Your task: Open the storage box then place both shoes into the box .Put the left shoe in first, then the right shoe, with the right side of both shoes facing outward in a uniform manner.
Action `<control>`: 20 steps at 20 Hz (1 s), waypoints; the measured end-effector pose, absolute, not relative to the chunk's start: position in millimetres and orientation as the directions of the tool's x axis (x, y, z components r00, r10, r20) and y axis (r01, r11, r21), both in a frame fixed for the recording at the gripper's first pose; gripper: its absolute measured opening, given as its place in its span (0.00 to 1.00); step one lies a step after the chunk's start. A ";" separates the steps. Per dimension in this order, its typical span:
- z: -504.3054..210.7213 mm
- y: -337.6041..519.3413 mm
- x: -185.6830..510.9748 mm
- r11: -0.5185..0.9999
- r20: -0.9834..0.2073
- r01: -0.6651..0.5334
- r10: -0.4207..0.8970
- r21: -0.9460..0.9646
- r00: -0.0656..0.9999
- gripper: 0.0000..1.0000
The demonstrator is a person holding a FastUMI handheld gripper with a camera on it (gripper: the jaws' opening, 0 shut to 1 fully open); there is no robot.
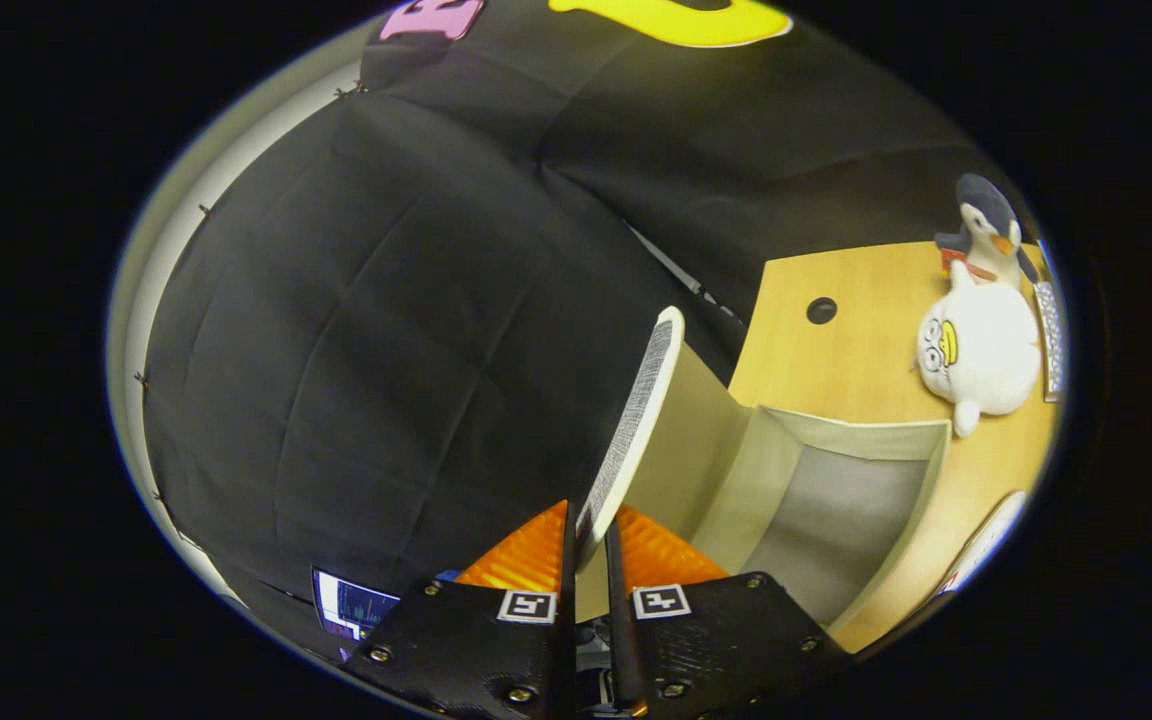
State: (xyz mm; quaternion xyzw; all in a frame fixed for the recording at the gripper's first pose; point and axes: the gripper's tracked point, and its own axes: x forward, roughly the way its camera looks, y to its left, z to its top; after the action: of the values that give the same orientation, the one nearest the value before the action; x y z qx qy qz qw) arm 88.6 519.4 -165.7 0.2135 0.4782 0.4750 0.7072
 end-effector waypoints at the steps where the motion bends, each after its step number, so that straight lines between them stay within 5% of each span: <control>1: -167.1 533.2 85.7 0.460 -0.485 -0.488 0.871 0.742 0.084 0.22; 2: -167.4 545.8 81.3 0.463 -0.497 -0.509 0.864 0.725 0.078 0.23; 8: -178.6 597.8 55.7 0.450 -0.537 -0.564 0.843 0.692 0.013 0.73; 20: -193.8 496.9 78.4 0.544 -0.589 -0.532 0.802 0.649 0.101 0.75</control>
State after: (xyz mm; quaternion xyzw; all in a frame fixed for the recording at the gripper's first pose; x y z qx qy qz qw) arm 78.4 496.9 -193.8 0.1376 0.4903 0.4572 0.7291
